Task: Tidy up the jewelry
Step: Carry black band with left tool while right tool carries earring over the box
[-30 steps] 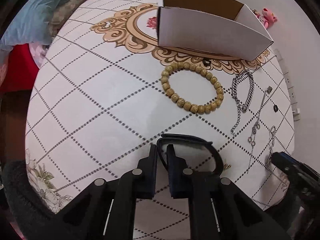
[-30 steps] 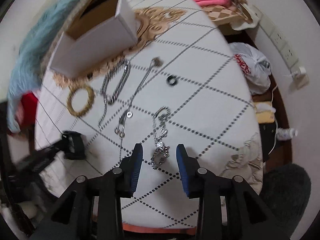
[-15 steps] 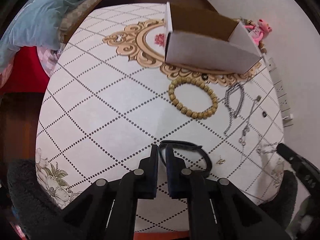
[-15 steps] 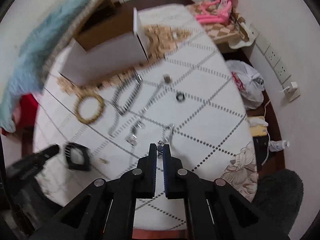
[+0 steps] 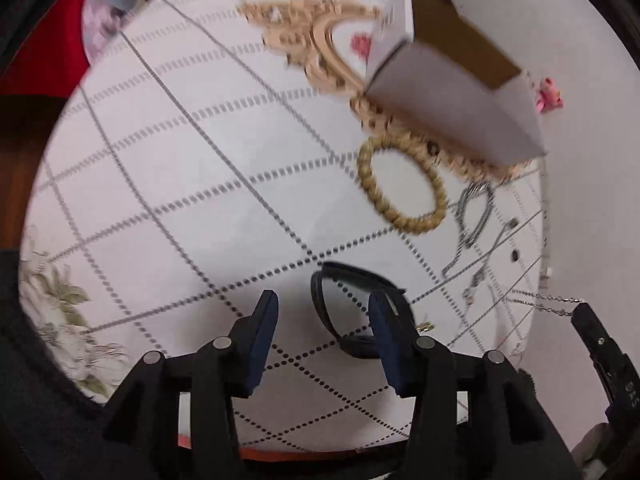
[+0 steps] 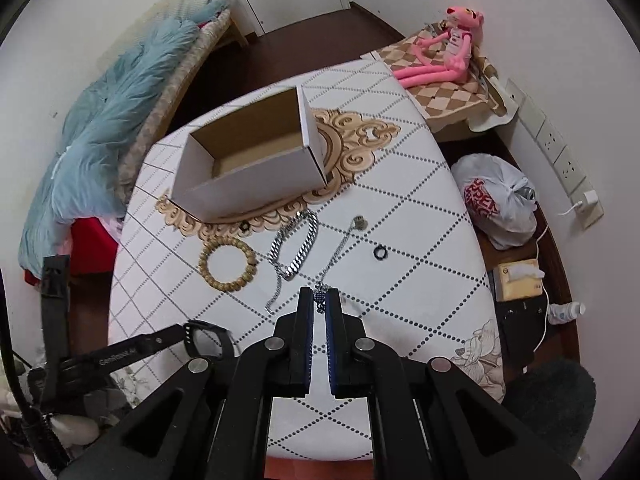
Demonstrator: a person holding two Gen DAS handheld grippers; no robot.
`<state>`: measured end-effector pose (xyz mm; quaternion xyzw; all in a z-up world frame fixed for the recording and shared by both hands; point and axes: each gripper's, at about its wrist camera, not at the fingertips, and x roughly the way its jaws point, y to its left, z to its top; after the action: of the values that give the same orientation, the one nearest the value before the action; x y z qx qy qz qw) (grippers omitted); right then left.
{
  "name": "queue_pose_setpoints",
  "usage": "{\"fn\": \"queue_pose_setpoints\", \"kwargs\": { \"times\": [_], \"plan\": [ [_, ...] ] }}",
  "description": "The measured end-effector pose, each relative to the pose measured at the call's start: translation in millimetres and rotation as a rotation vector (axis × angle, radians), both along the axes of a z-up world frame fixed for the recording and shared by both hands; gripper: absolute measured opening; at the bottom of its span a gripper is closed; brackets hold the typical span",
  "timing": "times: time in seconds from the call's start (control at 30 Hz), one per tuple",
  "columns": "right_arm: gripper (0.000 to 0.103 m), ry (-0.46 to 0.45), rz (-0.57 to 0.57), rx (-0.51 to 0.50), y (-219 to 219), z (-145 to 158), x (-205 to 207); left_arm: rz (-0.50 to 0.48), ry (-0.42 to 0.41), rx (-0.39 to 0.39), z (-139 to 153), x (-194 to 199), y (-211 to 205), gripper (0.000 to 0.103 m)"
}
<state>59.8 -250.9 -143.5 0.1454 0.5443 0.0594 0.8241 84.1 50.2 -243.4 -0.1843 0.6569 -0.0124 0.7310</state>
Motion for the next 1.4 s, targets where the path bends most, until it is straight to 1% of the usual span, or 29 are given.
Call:
{"fn": "queue_pose_setpoints", "kwargs": {
  "times": [0.07,0.1,0.17,0.2,0.23,0.27,0.3,0.33,0.43,0.53,0.63,0.8,0.83,0.97,1.1,1.27,1.4],
  "plan": [
    [0.006,0.013,-0.003,-0.008,0.3,-8.0,-0.3,-0.026,0.002,0.036,-5.4,0.7,-8.3,0.044],
    [0.006,0.022,-0.006,-0.013,0.2,-11.8,-0.7,-0.055,-0.045,0.087,-1.0,0.1,-16.4,0.044],
    [0.006,0.033,-0.008,-0.020,-0.4,-17.0,-2.2,-0.109,-0.061,0.143,-1.2,1.3,-28.6,0.042],
    [0.006,0.036,-0.009,-0.026,-0.5,-19.3,-3.3,-0.131,-0.070,0.173,-1.6,1.4,-34.4,0.038],
    [0.006,0.039,-0.009,-0.030,-0.7,-21.0,-3.9,-0.148,-0.094,0.191,-0.6,1.0,-38.8,0.019],
    [0.006,0.042,-0.010,-0.034,-0.7,-23.2,-4.9,-0.173,-0.110,0.222,-0.2,1.0,-43.9,0.014],
    [0.006,0.044,-0.011,-0.036,-0.9,-24.4,-5.2,-0.186,-0.115,0.229,0.0,1.2,-46.2,0.006],
    [0.006,0.045,-0.010,-0.039,-1.0,-25.4,-5.9,-0.189,-0.119,0.223,0.4,1.3,-46.8,0.004],
    [0.006,0.040,-0.009,-0.042,-0.2,-24.3,-7.7,-0.182,-0.142,0.199,5.9,-0.5,-45.5,0.001],
    [0.006,0.021,-0.008,-0.030,-1.0,-16.0,-8.1,-0.183,-0.178,0.187,19.6,-4.6,-44.3,0.001],
    [0.006,-0.002,-0.008,-0.012,-2.1,-4.1,-6.3,-0.180,-0.218,0.164,41.3,-4.8,-42.7,0.001],
    [0.006,-0.063,-0.001,0.035,-2.5,27.1,1.5,-0.166,-0.296,0.127,83.7,-3.0,-37.8,0.001],
    [0.006,-0.071,0.001,0.043,-1.8,32.3,4.1,-0.164,-0.307,0.122,88.3,0.3,-37.3,0.001],
    [0.006,-0.125,0.033,0.093,2.7,61.1,27.5,-0.156,-0.373,0.098,121.7,29.6,-37.8,0.001],
    [0.006,-0.162,0.066,0.121,10.2,80.1,61.4,-0.160,-0.419,0.098,142.9,68.1,-38.0,0.001],
    [0.006,-0.164,0.106,0.138,21.1,86.2,116.7,-0.168,-0.422,0.119,144.1,114.6,-37.6,0.001],
    [0.006,-0.118,0.140,0.129,34.8,74.2,161.5,-0.192,-0.377,0.112,130.1,152.6,-38.6,0.002]
  ]
}}
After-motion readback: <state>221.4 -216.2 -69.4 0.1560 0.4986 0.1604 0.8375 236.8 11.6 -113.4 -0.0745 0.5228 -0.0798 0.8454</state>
